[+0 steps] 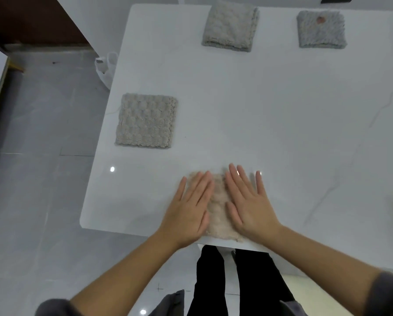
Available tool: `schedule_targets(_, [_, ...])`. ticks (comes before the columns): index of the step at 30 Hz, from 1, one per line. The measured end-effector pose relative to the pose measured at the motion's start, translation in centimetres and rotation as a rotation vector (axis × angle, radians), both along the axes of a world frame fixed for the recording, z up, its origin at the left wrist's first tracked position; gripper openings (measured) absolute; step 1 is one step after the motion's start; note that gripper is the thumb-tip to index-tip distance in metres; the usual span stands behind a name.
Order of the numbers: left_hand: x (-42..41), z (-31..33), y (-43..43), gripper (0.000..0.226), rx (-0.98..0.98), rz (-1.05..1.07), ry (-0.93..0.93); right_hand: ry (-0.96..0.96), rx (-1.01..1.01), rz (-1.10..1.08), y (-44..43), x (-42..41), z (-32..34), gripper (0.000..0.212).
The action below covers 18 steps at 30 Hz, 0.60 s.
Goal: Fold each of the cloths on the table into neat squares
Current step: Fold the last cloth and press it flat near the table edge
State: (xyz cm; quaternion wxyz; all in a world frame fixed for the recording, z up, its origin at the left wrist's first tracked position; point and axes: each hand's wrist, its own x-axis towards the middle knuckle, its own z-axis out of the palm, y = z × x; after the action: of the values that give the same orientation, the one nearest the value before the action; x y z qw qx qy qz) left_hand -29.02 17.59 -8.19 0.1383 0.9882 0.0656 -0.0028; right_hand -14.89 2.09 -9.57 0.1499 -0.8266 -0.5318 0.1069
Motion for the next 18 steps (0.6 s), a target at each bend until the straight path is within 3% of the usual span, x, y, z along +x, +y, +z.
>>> schedule_targets(9, [0.4,-1.1,-0.7,0.067,0.042,0.044,0.086,-0.087,-0.086,0.001,0.4,-1.7,-1.0,0.062])
schedule_targets(18, [0.3,0.7,-0.2,0.064,0.016,0.087,0.103,-0.056,-0.062,0.0,0.0,-0.9,0.0,0.063])
